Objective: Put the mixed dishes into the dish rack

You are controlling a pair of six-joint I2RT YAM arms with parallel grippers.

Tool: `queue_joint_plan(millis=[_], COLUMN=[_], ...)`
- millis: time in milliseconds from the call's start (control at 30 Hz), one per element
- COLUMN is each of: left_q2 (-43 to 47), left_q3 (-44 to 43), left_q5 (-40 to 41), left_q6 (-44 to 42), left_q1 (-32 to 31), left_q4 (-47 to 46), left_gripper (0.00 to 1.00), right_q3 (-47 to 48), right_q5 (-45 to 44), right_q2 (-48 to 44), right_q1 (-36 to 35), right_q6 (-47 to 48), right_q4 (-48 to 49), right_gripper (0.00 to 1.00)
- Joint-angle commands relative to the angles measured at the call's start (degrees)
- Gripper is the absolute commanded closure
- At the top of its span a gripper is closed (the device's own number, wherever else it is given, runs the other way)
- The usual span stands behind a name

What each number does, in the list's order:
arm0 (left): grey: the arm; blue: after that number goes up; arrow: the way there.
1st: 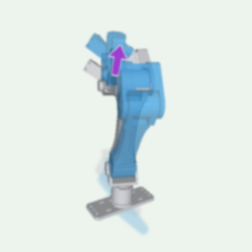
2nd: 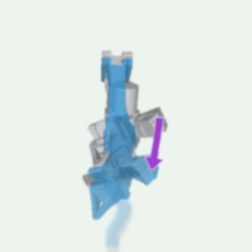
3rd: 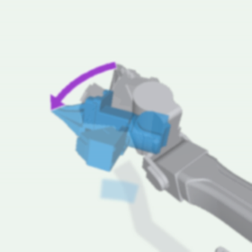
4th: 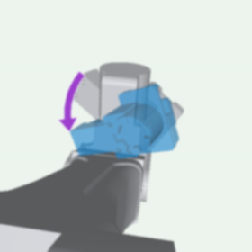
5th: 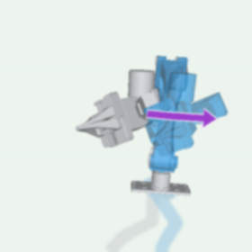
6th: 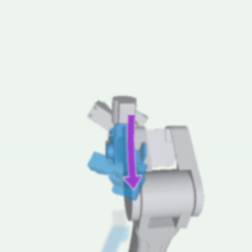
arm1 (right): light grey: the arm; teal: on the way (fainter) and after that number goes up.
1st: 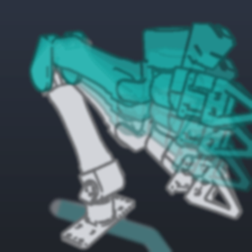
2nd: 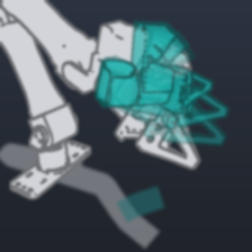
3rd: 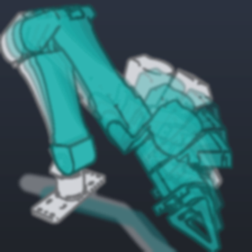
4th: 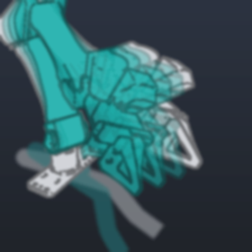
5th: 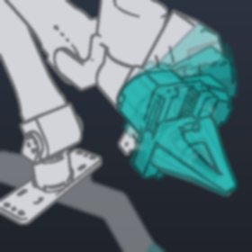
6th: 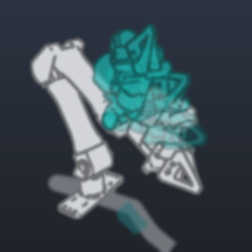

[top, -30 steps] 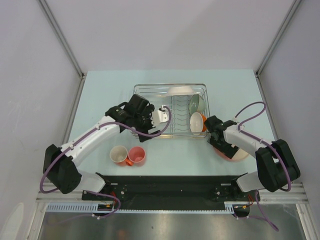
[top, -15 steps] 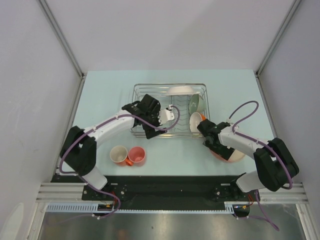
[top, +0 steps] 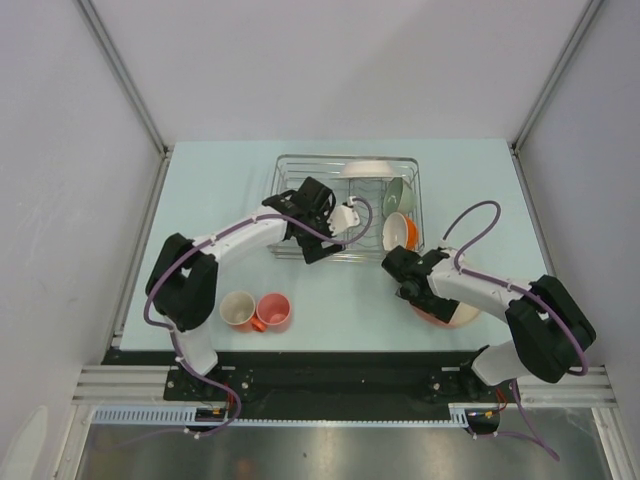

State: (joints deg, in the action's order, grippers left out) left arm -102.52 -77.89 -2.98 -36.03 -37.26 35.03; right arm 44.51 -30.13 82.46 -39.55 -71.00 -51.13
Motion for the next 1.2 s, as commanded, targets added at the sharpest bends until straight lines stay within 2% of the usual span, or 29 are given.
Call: queue_joint_plan(millis=[0,133,500,767,900,1000,1167], left_q2=[-2.0,-2.9,-6.3,-4.7,-1.8,0.5,8.2], left_q3=[-5.3,-6.3,-9.0,-8.9,-7.5,-9.6,-10.4], left_q5=[1.4,1.5,2.0,2.4,2.2,0.7,-1.8], left_q6=[3.9,5.5,9.4,10.5,10.8,11.5,11.0], left_q1=[0.3,-0.2,-0.6,-0.3,1.3,3.5,5.6], left_q4=[-6.9,-8.0,-11.6,-12.0,-11.6,-8.3,-4.0], left_gripper=[0.00,0.00,0.00,0.00,0.01,0.00,0.00], right_q3=[-3.0,-1.0,13.5,19.7,21.1,21.4,19.8], right_q5=[11.2,11.3,14.0,17.6,18.6,17.1,11.7], right_q2=[2.9,4.6,16.3,19.3,17.8,14.8,-0.1], right_q1=[-3.3,-5.8,-15.1,-17.8,-17.4,-16.3,-13.0], right_q6=[1.0,3.7,17.9,27.1,30.0,30.4,29.4], right_q4=[-1.9,0.1,5.6,10.1,11.3,9.9,5.8], right_gripper=[0.01,0.02,0.02,0.03,0.03,0.02,0.00])
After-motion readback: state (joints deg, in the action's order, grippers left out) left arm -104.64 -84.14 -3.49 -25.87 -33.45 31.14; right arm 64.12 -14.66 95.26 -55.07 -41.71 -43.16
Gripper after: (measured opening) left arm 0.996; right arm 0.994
